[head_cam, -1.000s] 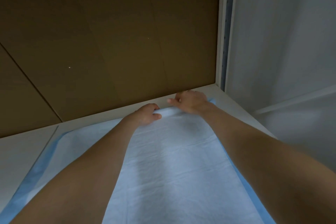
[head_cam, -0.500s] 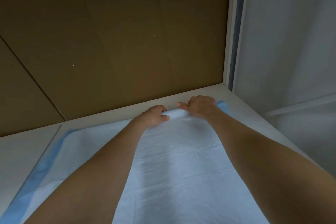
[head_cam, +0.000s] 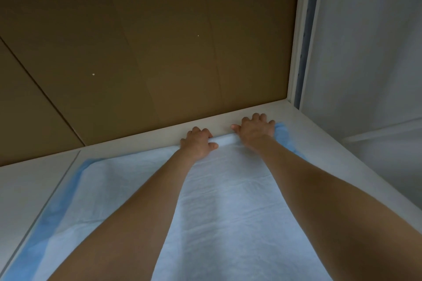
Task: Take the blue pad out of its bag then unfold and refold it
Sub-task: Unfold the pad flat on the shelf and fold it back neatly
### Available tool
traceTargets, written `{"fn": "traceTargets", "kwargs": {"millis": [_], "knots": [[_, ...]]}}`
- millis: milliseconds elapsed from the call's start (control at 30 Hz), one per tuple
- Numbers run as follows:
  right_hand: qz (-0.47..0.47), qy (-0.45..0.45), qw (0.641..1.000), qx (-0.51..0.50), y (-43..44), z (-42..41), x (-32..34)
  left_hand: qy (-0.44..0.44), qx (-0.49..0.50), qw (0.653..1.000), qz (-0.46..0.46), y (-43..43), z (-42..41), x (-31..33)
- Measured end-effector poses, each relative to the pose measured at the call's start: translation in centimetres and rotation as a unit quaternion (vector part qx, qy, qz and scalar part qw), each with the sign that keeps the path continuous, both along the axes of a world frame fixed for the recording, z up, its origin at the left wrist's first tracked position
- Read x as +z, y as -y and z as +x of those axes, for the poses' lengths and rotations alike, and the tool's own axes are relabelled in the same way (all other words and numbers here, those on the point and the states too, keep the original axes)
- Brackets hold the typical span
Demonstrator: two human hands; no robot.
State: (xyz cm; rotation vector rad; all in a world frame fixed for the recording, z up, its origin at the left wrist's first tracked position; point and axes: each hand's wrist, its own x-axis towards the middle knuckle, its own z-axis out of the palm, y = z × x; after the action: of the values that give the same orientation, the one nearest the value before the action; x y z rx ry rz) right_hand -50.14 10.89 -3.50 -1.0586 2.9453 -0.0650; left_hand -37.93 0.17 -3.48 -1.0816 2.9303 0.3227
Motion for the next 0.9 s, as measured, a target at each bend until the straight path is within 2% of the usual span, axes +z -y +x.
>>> {"fn": "traceTargets", "kwargs": {"millis": [167,433,533,667,767,900], "knots": [[-0.025,-0.037,0.996,0.076,0.5,2.0,1.3,-0.003,0.005,1.000,-0.028,1.2,3.1,0.6],[-0.015,0.029,0.970,0.242,5.9,11.2,1.2,0.060,0.081,0.994,-0.050,6.1,14.0,1.6],[0.003,0.035,0.970,0.241,7.9,13.8,0.7,0.066,0.136,0.988,-0.030,8.8,18.7,1.3],[-0.002,0.029,0.972,0.231,9.6,15.2,0.5,0.010,0.163,0.986,0.015,11.3,21.5,0.4],[-0.016,0.038,0.970,0.241,10.8,16.4,0.6,-0.015,0.162,0.987,0.009,12.3,22.2,0.3],[-0.007,0.046,0.974,0.223,11.7,17.2,0.5,-0.001,0.159,0.987,-0.011,13.2,22.9,0.2]]}}
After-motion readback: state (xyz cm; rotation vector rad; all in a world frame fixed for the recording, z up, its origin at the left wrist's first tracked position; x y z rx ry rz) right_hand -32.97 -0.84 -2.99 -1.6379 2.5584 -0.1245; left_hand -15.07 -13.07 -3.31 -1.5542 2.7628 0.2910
